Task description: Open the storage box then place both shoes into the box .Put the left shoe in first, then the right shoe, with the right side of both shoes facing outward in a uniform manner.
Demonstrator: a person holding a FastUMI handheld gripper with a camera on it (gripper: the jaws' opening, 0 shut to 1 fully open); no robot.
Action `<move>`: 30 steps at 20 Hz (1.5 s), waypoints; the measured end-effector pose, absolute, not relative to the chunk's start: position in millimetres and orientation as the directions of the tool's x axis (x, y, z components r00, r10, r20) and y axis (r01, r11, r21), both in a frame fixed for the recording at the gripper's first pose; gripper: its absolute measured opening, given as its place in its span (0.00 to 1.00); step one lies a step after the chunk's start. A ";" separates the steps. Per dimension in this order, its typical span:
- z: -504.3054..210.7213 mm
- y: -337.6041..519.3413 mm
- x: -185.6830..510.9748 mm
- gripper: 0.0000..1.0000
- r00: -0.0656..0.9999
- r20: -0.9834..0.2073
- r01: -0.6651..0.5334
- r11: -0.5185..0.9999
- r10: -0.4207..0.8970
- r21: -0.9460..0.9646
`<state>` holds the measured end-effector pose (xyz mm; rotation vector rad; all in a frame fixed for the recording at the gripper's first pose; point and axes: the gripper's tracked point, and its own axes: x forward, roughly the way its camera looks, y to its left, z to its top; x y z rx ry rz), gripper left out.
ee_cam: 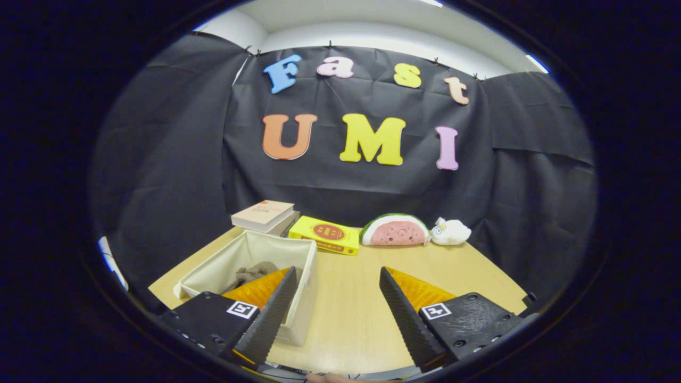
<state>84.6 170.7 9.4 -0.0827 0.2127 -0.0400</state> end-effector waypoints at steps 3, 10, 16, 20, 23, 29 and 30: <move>15.6 146.2 67.7 0.96 0.979 -0.182 0.087 0.996 -0.092 -0.035; 24.4 107.7 53.9 0.95 0.988 -0.084 0.121 0.991 -0.126 -0.062; 26.5 84.3 46.8 0.96 0.997 -0.032 0.074 0.997 -0.074 0.006; 19.3 67.9 43.9 0.96 0.996 -0.014 0.086 0.996 -0.086 -0.003; 12.4 62.5 39.8 0.95 0.996 -0.016 0.088 0.996 -0.089 -0.016; 2.6 52.6 27.3 0.96 0.995 -0.011 0.100 0.993 -0.100 -0.058; -0.4 50.1 25.4 0.96 0.995 -0.013 0.101 0.993 -0.102 -0.065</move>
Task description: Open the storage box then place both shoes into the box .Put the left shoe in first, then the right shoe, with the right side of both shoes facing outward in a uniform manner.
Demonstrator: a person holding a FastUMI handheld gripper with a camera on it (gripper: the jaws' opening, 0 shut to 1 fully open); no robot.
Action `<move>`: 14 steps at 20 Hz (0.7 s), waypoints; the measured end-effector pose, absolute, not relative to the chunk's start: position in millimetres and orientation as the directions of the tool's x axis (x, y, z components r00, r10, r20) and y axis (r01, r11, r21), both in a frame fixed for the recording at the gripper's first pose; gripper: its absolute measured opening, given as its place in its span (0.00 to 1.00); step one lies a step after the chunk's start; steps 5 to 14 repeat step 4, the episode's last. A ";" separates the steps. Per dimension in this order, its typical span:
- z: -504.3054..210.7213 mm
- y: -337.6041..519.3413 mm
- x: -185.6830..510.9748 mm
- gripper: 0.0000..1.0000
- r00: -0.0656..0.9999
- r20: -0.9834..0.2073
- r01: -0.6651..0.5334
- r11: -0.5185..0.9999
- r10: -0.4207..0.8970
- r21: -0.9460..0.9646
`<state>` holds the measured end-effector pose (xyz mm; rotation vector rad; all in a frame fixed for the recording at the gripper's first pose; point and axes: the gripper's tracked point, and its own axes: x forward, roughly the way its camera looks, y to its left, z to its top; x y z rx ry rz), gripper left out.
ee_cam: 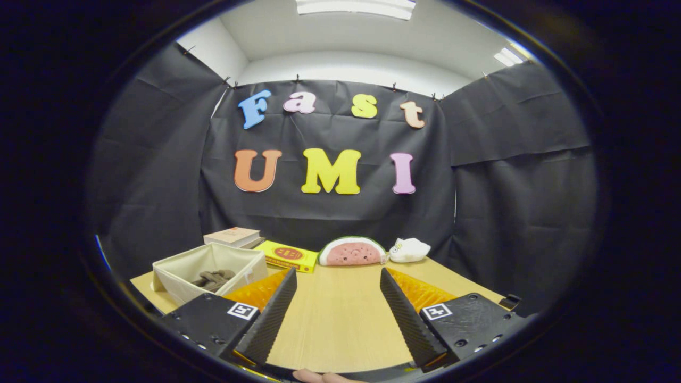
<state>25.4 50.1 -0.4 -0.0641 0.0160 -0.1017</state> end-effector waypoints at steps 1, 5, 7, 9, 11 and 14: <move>-3.5 47.6 24.1 0.96 0.994 -0.015 0.104 0.992 -0.106 -0.065; -14.2 44.6 22.5 0.96 0.994 -0.037 0.096 0.993 -0.098 -0.066; -14.2 44.6 22.5 0.96 0.994 -0.037 0.096 0.993 -0.098 -0.066; -14.2 44.6 22.5 0.96 0.994 -0.037 0.096 0.993 -0.098 -0.066; -14.2 44.6 22.5 0.96 0.994 -0.037 0.096 0.993 -0.098 -0.066; -14.2 44.6 22.5 0.96 0.994 -0.037 0.096 0.993 -0.098 -0.066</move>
